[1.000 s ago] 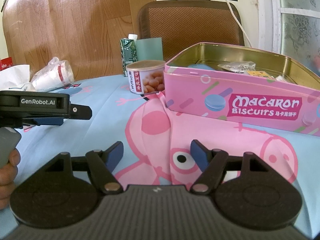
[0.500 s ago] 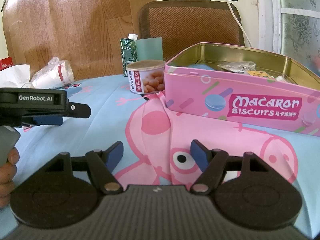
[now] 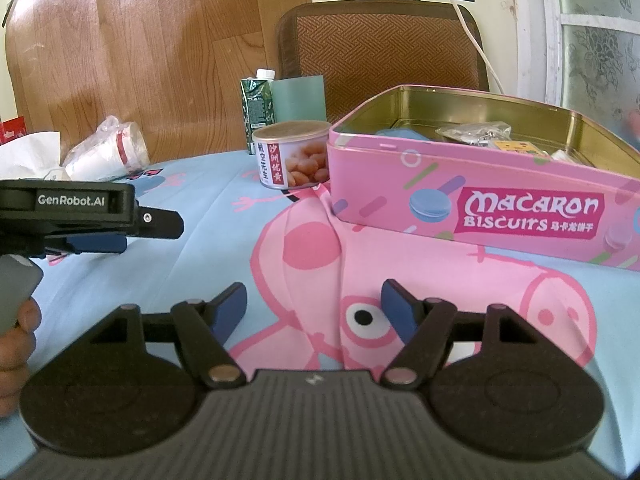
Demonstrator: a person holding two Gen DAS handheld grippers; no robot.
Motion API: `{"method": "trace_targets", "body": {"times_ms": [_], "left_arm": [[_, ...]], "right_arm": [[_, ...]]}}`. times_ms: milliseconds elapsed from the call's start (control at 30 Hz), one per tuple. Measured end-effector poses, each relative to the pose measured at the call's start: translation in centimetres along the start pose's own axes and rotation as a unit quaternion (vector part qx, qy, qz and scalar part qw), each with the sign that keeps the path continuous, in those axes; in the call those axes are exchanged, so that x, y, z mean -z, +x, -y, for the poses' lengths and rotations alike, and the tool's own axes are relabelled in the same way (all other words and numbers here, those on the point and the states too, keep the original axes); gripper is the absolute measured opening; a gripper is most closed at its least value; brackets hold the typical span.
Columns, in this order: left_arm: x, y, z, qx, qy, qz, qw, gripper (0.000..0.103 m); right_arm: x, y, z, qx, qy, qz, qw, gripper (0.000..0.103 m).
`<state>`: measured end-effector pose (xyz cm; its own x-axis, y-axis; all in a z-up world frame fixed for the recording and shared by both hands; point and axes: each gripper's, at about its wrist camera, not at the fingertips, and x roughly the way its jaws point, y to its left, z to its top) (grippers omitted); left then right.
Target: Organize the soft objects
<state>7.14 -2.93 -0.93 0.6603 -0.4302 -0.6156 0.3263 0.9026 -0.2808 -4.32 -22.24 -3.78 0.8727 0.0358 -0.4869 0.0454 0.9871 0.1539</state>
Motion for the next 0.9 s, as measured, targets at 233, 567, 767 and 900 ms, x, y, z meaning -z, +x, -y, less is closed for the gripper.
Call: {"method": "trace_targets", "body": {"times_ms": [233, 567, 767, 900], "left_arm": [[-0.02, -0.03, 0.04, 0.001, -0.001, 0.0, 1.0, 0.09], [0.03, -0.5, 0.51, 0.012, 0.009, 0.009, 0.9998, 0.09], [-0.01, -0.43, 0.41, 0.015, 0.007, 0.004, 0.9999, 0.09], [0.02, -0.37, 0.35, 0.016, 0.004, 0.001, 0.9999, 0.09]], "right_arm": [[0.01, 0.02, -0.03, 0.0, 0.0, 0.0, 1.0, 0.076], [0.0, 0.04, -0.01, 0.001, -0.002, 0.0, 1.0, 0.076], [0.01, 0.06, -0.04, 0.0, -0.002, 0.0, 1.0, 0.076], [0.0, 0.06, 0.01, 0.0, -0.001, 0.0, 1.0, 0.076]]}}
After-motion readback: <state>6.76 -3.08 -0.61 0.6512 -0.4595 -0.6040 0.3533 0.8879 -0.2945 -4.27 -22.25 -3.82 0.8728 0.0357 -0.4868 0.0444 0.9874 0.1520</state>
